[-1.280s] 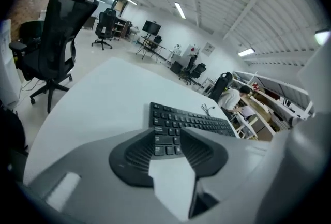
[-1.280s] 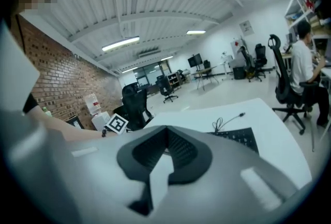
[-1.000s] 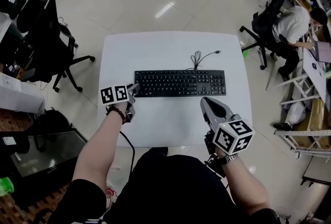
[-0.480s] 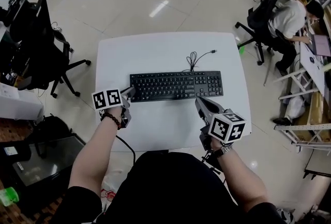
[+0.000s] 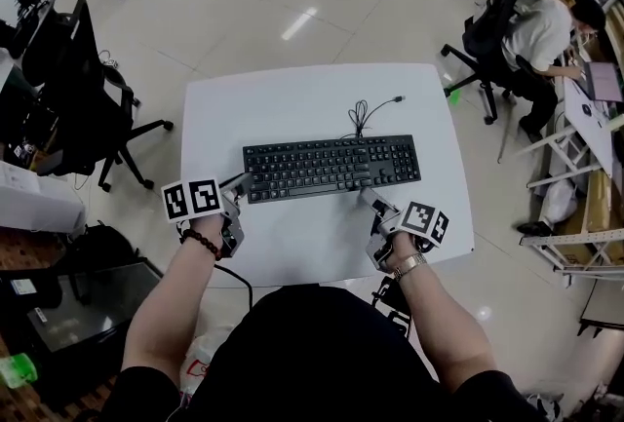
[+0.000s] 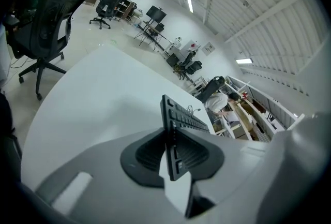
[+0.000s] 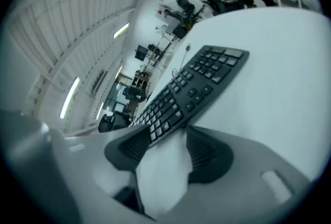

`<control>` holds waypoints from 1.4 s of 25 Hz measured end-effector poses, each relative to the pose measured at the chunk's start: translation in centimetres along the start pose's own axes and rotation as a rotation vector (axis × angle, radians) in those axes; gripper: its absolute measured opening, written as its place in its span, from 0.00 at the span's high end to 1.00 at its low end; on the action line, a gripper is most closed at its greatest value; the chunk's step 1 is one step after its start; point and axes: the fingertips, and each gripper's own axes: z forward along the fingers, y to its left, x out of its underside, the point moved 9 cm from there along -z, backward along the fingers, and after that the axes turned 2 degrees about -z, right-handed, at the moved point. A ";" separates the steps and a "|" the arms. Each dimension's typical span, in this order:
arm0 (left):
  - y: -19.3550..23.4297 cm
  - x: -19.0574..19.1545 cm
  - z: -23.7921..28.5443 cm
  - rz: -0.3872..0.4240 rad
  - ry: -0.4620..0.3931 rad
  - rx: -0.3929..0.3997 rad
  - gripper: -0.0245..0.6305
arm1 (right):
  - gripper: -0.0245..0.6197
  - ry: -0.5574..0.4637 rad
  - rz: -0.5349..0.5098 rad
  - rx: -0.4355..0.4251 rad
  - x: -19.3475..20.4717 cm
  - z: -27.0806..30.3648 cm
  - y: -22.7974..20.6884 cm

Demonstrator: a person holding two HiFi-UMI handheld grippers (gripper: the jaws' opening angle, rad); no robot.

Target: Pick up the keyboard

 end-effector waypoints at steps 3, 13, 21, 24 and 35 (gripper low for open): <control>-0.7 -0.1 -0.5 0.006 0.010 0.007 0.86 | 0.60 -0.038 0.120 -0.027 -0.3 1.0 -1.8; -1.5 0.4 -1.0 0.011 0.026 0.001 0.86 | 0.62 -0.196 0.312 -0.108 -2.4 3.5 -5.2; -0.6 0.5 -0.7 -0.022 0.004 0.007 0.85 | 0.77 -0.245 0.212 -0.149 -2.8 2.5 -4.0; -0.2 0.7 -1.0 -0.035 -0.026 0.028 0.85 | 0.77 -0.254 0.147 -0.167 -3.0 1.2 -2.2; 0.1 -0.1 -3.1 -0.011 -0.205 0.183 0.85 | 0.79 -0.292 -0.165 -0.226 -4.5 -4.1 7.7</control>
